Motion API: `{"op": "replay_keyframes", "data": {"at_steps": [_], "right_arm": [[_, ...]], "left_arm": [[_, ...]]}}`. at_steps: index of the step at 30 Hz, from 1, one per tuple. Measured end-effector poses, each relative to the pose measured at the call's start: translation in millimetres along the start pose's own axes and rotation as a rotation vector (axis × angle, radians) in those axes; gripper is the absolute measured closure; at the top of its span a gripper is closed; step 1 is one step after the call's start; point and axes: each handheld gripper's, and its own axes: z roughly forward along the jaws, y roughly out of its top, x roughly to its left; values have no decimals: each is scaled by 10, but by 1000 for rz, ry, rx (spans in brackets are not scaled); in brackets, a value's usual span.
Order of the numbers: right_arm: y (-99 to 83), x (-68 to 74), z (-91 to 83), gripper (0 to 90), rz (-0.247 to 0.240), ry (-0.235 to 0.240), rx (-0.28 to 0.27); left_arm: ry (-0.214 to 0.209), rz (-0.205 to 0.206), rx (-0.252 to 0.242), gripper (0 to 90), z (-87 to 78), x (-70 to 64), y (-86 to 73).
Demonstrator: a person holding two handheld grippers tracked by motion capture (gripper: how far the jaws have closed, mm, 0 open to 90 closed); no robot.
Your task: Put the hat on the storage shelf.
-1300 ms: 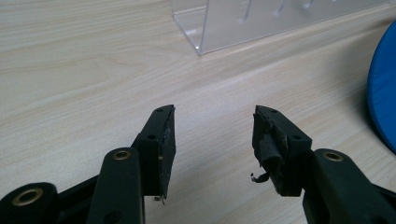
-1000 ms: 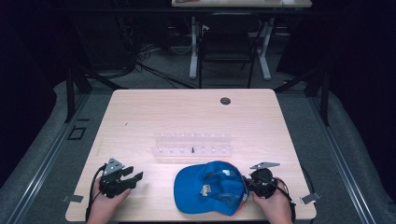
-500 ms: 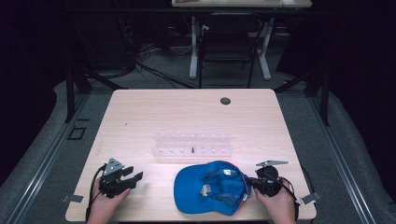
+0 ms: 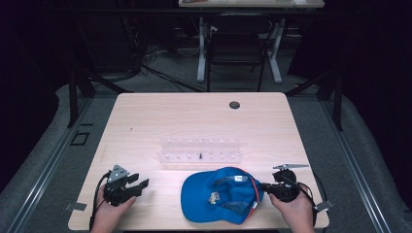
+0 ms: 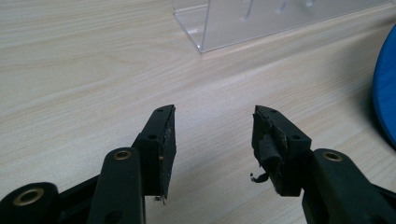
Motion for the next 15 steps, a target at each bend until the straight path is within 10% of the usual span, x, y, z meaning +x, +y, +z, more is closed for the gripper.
{"op": "replay_keyframes", "data": {"at_steps": [15], "right_arm": [[150,-6,-128,900,-2,50,44]], "left_arm": [[-2,2,3,500,7,-9,-3]]}}
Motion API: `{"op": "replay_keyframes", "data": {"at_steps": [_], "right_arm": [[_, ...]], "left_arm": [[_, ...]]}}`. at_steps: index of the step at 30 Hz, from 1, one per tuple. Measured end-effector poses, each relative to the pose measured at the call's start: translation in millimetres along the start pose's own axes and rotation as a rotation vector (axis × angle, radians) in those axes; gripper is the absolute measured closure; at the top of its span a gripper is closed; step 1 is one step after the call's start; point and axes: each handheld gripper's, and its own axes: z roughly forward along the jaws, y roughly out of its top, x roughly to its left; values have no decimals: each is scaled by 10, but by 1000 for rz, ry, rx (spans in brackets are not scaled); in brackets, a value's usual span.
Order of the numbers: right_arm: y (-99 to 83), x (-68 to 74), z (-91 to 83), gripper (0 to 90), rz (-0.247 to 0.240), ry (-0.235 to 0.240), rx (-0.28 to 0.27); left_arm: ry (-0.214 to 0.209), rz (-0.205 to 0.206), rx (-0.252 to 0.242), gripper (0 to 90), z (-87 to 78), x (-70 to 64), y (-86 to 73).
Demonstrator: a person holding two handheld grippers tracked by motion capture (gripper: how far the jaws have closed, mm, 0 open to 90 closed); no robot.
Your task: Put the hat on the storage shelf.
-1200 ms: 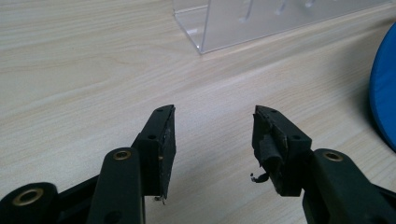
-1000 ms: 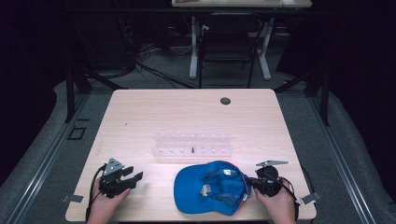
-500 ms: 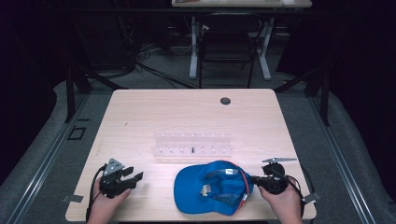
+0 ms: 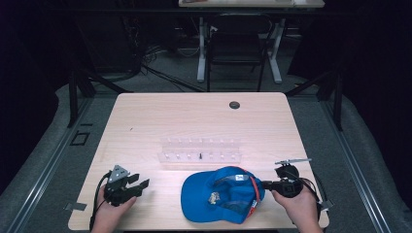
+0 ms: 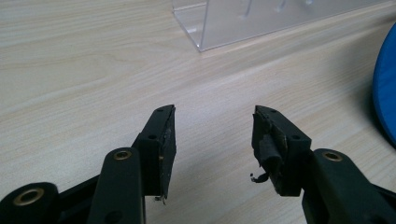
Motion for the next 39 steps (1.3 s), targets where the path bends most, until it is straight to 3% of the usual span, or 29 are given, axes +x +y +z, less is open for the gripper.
{"op": "replay_keyframes", "data": {"at_steps": [9,17,19,20,21,27,39], "right_arm": [[130,83,-66,900,-18,-19,46],[262,136,-102,900,-43,-36,126],[317,158,-117,900,-12,-43,155],[317,158,-117,900,-12,-43,155],[354,160,-139,900,-26,-38,189],[439,178,-203,900,0,-21,227],[595,171,-325,900,61,10,253]], "left_arm": [[-2,1,4,500,0,-2,0],[1,6,2,500,4,-8,-1],[2,7,1,500,3,-7,0],[2,7,1,500,3,-7,0],[1,7,1,500,3,-7,0],[0,6,1,500,6,-16,-2],[0,10,3,500,10,-26,-4]]}}
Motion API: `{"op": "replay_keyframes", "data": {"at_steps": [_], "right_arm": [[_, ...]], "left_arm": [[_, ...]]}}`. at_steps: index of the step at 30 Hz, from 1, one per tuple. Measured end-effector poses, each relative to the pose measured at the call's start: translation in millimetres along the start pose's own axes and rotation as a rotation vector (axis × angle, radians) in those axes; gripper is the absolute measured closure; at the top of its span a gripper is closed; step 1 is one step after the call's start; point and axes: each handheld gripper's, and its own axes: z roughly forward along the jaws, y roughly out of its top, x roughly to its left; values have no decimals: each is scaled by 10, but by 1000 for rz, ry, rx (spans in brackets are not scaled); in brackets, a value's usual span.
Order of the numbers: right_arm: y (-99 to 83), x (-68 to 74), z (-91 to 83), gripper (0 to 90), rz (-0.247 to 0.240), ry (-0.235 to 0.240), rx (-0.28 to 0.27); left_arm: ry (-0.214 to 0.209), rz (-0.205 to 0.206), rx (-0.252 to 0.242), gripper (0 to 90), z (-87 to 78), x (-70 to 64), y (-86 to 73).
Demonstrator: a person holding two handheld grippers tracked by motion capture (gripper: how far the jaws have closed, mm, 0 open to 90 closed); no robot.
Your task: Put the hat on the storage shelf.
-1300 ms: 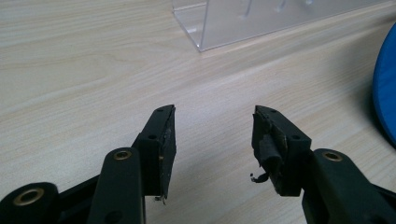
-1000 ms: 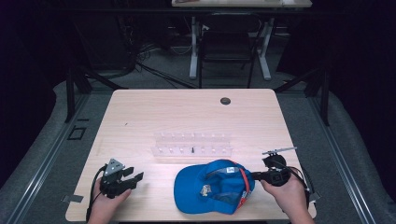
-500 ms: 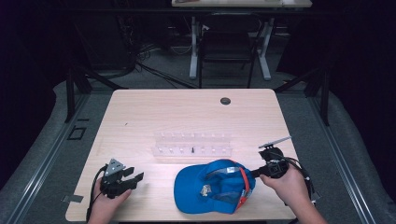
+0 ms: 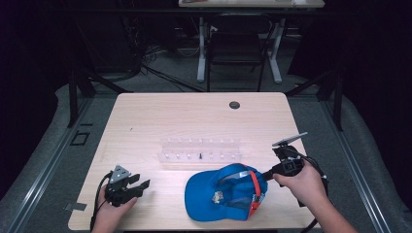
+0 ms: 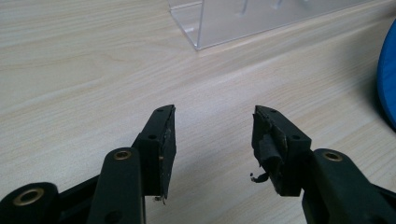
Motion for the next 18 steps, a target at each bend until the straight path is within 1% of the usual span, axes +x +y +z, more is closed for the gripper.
{"op": "replay_keyframes", "data": {"at_steps": [1,2,4,5,7,8,10,11,12,13,14,15,16,17,18], "right_arm": [[2,17,-5,900,16,-1,-13],[23,24,-41,900,11,7,3],[30,28,-55,900,11,13,8],[32,50,-58,900,29,13,-8],[48,62,-83,900,29,19,-4],[74,57,-122,900,16,31,18],[81,60,-134,900,17,36,19],[90,67,-144,900,27,47,14],[103,71,-163,900,35,68,17],[103,80,-164,900,51,79,3],[103,80,-164,900,51,79,3],[108,83,-174,900,58,90,2],[117,73,-189,900,48,104,14],[117,88,-191,900,68,113,2],[127,87,-211,900,74,137,7]], "left_arm": [[0,-2,-1,500,0,-2,-1],[0,0,0,500,1,0,-1],[-1,0,0,500,1,0,-2],[-1,0,1,500,1,0,-2],[-1,0,0,500,2,-2,-2],[-1,-2,0,500,2,-4,-2],[0,1,1,500,3,-2,-1],[0,1,1,500,3,-2,-1],[1,1,2,500,4,-2,-2],[2,0,1,500,4,-1,-2],[2,0,1,500,4,-1,-2],[2,0,0,500,4,1,-3],[2,-1,-1,500,5,1,-3],[2,-4,-1,500,5,0,-4],[2,-4,-1,500,6,-1,-4]]}}
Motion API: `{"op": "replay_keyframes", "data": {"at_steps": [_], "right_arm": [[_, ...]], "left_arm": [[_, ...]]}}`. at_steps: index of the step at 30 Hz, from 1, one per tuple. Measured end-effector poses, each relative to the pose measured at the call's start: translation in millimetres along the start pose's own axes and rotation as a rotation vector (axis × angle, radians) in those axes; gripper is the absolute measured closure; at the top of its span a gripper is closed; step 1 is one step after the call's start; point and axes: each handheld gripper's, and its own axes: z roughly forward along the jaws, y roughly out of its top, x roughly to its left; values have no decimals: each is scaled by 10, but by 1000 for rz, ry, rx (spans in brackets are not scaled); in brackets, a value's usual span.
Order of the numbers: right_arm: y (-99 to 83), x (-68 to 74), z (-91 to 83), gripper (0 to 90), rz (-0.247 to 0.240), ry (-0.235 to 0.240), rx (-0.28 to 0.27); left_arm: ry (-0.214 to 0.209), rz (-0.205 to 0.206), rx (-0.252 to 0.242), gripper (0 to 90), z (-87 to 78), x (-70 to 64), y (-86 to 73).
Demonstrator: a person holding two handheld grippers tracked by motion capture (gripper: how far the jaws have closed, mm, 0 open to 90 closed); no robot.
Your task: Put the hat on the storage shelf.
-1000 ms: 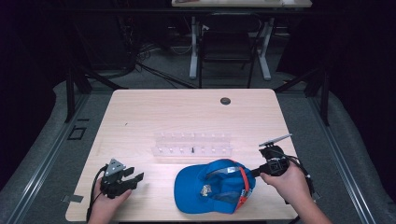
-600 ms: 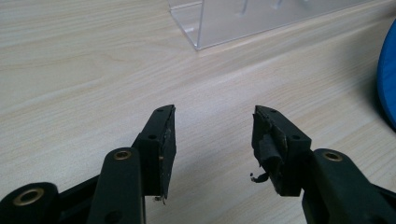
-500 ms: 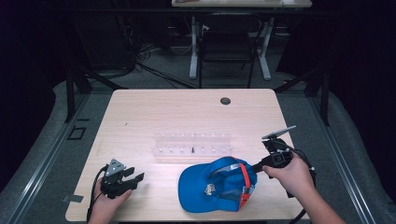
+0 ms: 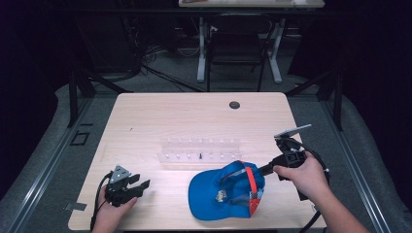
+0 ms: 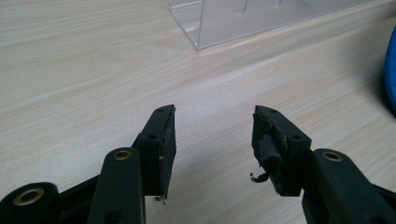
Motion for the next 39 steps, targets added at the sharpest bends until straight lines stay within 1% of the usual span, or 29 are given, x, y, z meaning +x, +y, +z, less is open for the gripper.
{"op": "replay_keyframes", "data": {"at_steps": [1,3,5,6,7,9,10,13,14,15,16,17,18,19,20,22,23,24,26,27,30,32,34,35,36,38,39], "right_arm": [[0,0,0,900,0,0,0],[10,-5,-14,900,-4,18,5],[14,1,-23,900,12,35,-2],[26,-3,-41,900,4,38,14],[26,6,-39,900,20,47,0],[35,5,-48,900,25,67,5],[35,5,-48,900,25,67,5],[47,2,-63,900,38,113,9],[50,4,-67,900,41,120,8],[50,4,-64,900,47,135,-3],[64,-4,-84,900,31,163,11],[64,-4,-84,900,31,163,11],[65,3,-94,900,43,185,4],[65,3,-94,900,43,185,4],[68,-1,-94,900,33,193,-1],[70,1,-98,900,33,213,-9],[72,7,-108,900,44,228,-6],[78,11,-112,900,46,257,-23],[83,9,-120,900,39,262,-16],[85,18,-120,900,49,272,-23],[86,37,-113,900,50,311,-21],[86,43,-117,900,53,315,-15],[86,46,-130,900,44,337,-14],[83,62,-128,900,51,352,-38],[85,68,-155,900,44,378,-43],[87,72,-169,900,45,384,-42],[88,82,-182,900,49,393,-53]], "left_arm": [[0,3,1,500,0,2,0],[0,4,1,500,0,0,0],[0,4,1,500,-1,1,1],[0,4,1,500,0,1,1],[0,3,0,500,1,0,0],[0,2,1,500,2,1,0],[0,2,1,500,2,1,0],[0,3,1,500,3,1,0],[0,4,1,500,2,2,1],[0,3,0,500,2,2,1],[1,2,0,500,2,1,1],[1,2,0,500,2,1,1],[1,3,0,500,0,1,1],[0,0,0,500,-1,-1,0],[1,-1,-1,500,-1,0,0],[1,-2,-2,500,-1,0,1],[1,-3,-2,500,1,0,0],[2,2,-1,500,1,3,1],[2,3,-1,500,3,2,2],[-2,5,5,500,0,5,5],[1,4,0,501,2,1,2],[1,4,0,501,2,2,2],[2,4,0,501,1,2,2],[2,4,-1,501,1,2,2],[2,5,0,501,0,0,2],[1,5,1,501,0,-1,2],[1,5,1,501,1,-1,2]]}}
